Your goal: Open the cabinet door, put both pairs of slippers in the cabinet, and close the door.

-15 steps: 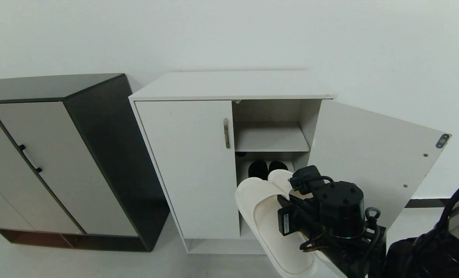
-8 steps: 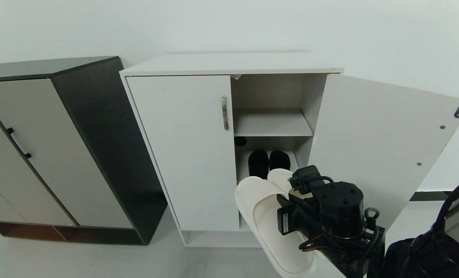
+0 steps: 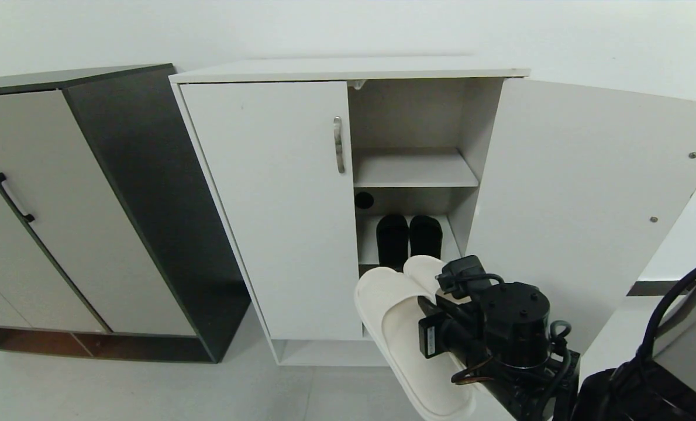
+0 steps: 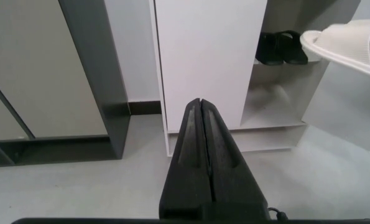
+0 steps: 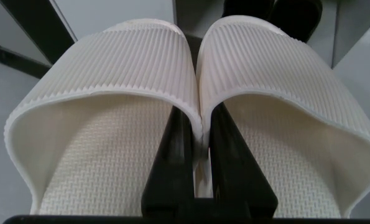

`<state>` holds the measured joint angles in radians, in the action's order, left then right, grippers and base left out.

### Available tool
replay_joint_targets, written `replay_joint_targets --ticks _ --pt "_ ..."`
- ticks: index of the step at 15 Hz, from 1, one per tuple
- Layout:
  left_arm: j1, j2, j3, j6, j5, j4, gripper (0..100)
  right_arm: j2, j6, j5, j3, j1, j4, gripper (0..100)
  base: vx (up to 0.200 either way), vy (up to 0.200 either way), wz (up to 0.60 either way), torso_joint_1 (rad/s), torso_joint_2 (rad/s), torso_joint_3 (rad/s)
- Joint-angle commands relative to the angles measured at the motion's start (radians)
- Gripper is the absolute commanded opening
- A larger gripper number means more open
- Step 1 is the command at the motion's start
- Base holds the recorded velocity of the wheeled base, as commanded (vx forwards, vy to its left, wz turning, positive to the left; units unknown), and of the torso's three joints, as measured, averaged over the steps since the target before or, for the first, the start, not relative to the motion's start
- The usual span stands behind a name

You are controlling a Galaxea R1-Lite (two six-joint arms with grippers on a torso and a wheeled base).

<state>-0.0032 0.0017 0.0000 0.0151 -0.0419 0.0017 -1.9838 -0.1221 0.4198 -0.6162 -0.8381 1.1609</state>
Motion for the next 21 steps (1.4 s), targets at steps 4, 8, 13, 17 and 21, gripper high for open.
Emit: replay_joint_targets --ticks 4,8,13,17,21 --pt "0.000 0.000 0.000 -0.001 0.000 0.000 0 -0.026 0.030 0.002 0.006 0.002 0.003 0 0.000 0.000 0.00 0.000 0.00 0.000" --pt "0.000 0.000 0.000 0.002 0.002 0.000 0 -0.049 0.010 0.180 -0.174 -0.001 -0.188 0 0.000 0.000 0.00 0.000 0.00 0.000" --pt "0.000 0.000 0.000 0.011 0.000 0.000 0 0.014 -0.208 0.355 -0.550 -0.018 -0.757 0 0.000 0.000 0.00 0.000 0.00 0.000" --pt "0.000 0.000 0.000 0.011 -0.001 0.000 0 0.017 -0.140 0.427 -0.728 -0.021 -0.820 0 0.000 0.000 0.00 0.000 0.00 0.000" --pt "0.000 0.000 0.000 0.011 -0.001 0.000 0 0.019 -0.097 0.429 -0.767 -0.018 -0.773 0 0.000 0.000 0.00 0.000 0.00 0.000"
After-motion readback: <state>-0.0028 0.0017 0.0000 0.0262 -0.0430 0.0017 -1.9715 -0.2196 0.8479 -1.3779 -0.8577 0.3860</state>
